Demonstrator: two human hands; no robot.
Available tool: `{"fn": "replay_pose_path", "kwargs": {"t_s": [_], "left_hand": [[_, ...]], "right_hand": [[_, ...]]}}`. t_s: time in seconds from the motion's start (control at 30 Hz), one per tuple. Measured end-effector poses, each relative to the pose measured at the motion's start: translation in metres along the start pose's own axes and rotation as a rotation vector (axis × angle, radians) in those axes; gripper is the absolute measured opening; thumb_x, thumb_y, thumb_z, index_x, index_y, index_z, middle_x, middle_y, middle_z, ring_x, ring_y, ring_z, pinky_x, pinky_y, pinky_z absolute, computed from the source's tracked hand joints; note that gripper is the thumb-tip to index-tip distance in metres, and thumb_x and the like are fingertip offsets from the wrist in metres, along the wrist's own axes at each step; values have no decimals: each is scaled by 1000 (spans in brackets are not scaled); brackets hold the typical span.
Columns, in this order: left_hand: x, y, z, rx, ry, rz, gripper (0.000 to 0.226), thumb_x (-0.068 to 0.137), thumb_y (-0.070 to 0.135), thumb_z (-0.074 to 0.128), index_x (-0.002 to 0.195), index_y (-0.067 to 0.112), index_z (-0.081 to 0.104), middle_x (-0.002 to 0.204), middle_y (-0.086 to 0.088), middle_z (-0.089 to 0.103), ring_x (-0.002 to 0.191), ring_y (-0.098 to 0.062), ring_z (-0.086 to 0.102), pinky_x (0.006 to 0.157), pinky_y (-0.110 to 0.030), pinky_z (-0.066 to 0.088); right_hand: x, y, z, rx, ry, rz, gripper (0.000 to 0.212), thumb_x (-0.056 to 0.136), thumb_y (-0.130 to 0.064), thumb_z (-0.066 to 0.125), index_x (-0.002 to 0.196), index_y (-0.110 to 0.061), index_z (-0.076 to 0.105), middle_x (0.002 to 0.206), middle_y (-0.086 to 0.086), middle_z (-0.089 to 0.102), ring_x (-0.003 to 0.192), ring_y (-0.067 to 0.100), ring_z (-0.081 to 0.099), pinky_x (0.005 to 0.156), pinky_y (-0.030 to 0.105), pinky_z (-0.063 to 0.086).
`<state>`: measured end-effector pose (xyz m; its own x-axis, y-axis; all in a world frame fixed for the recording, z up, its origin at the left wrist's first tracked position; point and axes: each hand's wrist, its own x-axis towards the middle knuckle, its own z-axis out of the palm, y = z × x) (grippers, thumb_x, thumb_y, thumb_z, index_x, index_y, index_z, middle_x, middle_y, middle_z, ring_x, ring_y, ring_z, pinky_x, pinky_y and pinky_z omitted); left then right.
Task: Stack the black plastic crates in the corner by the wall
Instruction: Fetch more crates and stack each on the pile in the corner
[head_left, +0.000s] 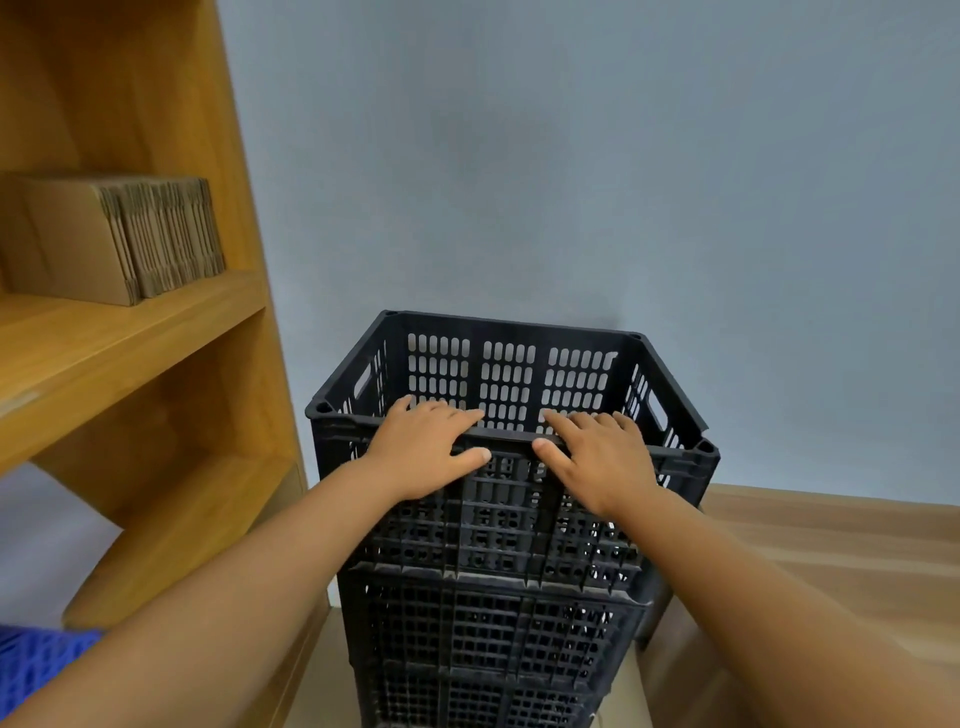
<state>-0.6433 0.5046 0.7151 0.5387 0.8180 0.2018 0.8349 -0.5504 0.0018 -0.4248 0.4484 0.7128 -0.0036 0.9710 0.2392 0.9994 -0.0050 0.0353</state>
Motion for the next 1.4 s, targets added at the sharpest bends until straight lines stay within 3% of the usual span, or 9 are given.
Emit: {"fn": "replay_pose_path", "kwargs": {"t_s": [0.2, 0.43, 0.67, 0.77, 0.87, 0.93, 1.07, 1.23, 1.4], "left_hand": [[2, -57, -19, -12, -170, -186, 62, 95, 59, 9, 151, 32, 13, 159, 3, 16, 148, -16, 3, 117, -50, -5], [11, -86, -12, -4, -223, -146, 58, 95, 56, 6, 143, 39, 33, 155, 9, 28, 147, -12, 5, 117, -45, -4], [9, -99, -1, 31, -156, -89, 115, 55, 82, -29, 144, 41, 29, 152, 12, 33, 146, -8, 11, 117, -41, -1], [16, -102, -6, -1, -221, -34, 99, 65, 76, -19, 146, 40, 26, 154, 15, 28, 146, -6, 5, 117, -39, -6], [27, -114, -10, -51, -296, 67, 117, 51, 85, -28, 147, 41, 21, 155, 19, 19, 141, 1, -7, 114, -35, -13], [41, -127, -9, -73, -327, 72, 124, 43, 89, -28, 148, 40, 17, 158, 16, 13, 139, 2, -14, 113, -36, -17], [82, -149, -2, 30, -328, 54, 130, 40, 93, -23, 150, 34, 11, 160, 7, 2, 145, -12, -16, 116, -46, -12], [129, -169, 8, 39, -287, -47, 71, 92, 64, 22, 152, 27, 9, 161, 1, -1, 147, -16, -12, 117, -46, -6], [162, -182, 18, 62, -286, -58, 74, 91, 64, 29, 152, 27, 7, 161, -1, -1, 147, -17, -11, 118, -46, -3]], "right_hand": [[-3, 58, -8, -20, -34, 164, 81, 79, -72, 1, 148, -34, 19, 155, 2, 28, 143, 25, 23, 117, 50, 9], [5, 89, 0, -34, -78, 189, 72, 85, -67, 2, 145, -37, 28, 153, -2, 33, 142, 21, 26, 115, 44, 20], [4, 87, 0, -44, -103, 187, 61, 92, -61, 10, 147, -35, 23, 156, -4, 26, 145, 17, 17, 118, 41, 7], [8, 87, -2, -31, -121, 197, 75, 84, -71, -1, 147, -37, 20, 157, -5, 22, 146, 15, 13, 119, 40, 5], [9, 87, -5, -16, -159, 197, 118, 49, -87, -27, 149, -38, 13, 159, -5, 12, 147, 14, 5, 119, 39, 1], [15, 89, -7, 16, -213, 208, 123, 42, -91, -24, 149, -38, 7, 160, -3, 4, 147, 14, -3, 118, 40, -2], [45, 103, -8, -30, -268, 246, 120, 47, -92, -14, 150, -32, 1, 160, 1, -7, 147, 19, -11, 117, 47, -7], [87, 124, -1, -67, -336, 257, 118, 51, -87, -5, 151, -25, -4, 159, 5, -12, 147, 20, -12, 119, 45, -5], [119, 135, 11, 7, -333, 221, 86, 87, -64, 36, 152, -21, -1, 160, 1, -13, 147, 18, -9, 120, 39, 3]]}}
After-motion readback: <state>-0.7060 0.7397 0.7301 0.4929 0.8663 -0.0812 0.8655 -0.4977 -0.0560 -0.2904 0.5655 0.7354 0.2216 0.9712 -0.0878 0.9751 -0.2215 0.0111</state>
